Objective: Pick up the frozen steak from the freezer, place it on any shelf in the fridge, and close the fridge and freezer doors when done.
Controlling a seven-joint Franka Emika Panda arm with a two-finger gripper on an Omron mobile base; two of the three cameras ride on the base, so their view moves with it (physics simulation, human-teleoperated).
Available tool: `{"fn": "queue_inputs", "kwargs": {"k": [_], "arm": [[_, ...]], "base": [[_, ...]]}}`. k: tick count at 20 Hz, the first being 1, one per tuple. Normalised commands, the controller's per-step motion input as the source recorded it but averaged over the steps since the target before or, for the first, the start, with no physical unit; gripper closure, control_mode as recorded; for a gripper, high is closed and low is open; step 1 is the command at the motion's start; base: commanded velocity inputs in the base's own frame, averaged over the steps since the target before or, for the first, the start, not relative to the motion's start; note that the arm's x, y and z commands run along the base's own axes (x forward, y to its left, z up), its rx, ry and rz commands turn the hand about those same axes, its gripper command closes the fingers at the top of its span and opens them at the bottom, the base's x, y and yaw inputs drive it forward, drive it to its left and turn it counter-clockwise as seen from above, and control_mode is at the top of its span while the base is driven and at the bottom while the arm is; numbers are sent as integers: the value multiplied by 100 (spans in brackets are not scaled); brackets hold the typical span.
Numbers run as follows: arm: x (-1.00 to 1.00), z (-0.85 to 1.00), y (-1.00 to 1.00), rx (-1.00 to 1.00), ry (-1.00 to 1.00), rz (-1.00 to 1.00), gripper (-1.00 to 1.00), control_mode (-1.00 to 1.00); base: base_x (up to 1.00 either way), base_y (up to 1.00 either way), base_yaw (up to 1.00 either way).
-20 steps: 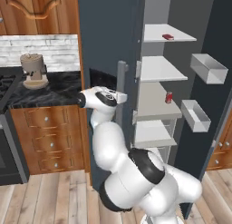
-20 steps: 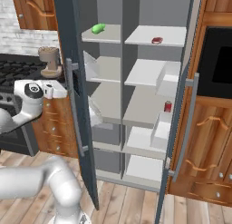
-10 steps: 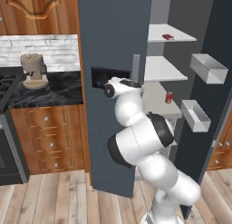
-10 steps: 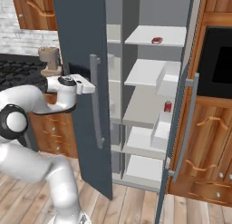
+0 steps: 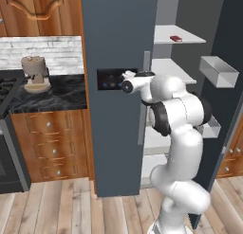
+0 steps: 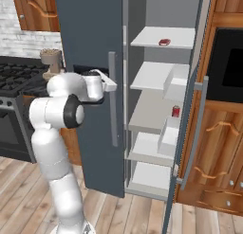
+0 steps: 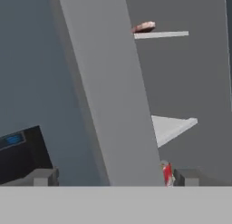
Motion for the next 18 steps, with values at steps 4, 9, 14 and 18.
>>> {"fn": "queue_inputs", "kwargs": {"k": [4, 9, 14, 18], "arm": [[100, 44, -7, 7, -9, 0, -100, -100], [96, 50, 0, 7, -2, 0, -100, -100], [0, 28, 0, 1, -7, 0, -100, -100], [-2, 100, 1, 0, -33, 1, -100, -100]], "base": [[0, 0, 0], [0, 0, 0], [0, 0, 0], [0, 0, 0]]}}
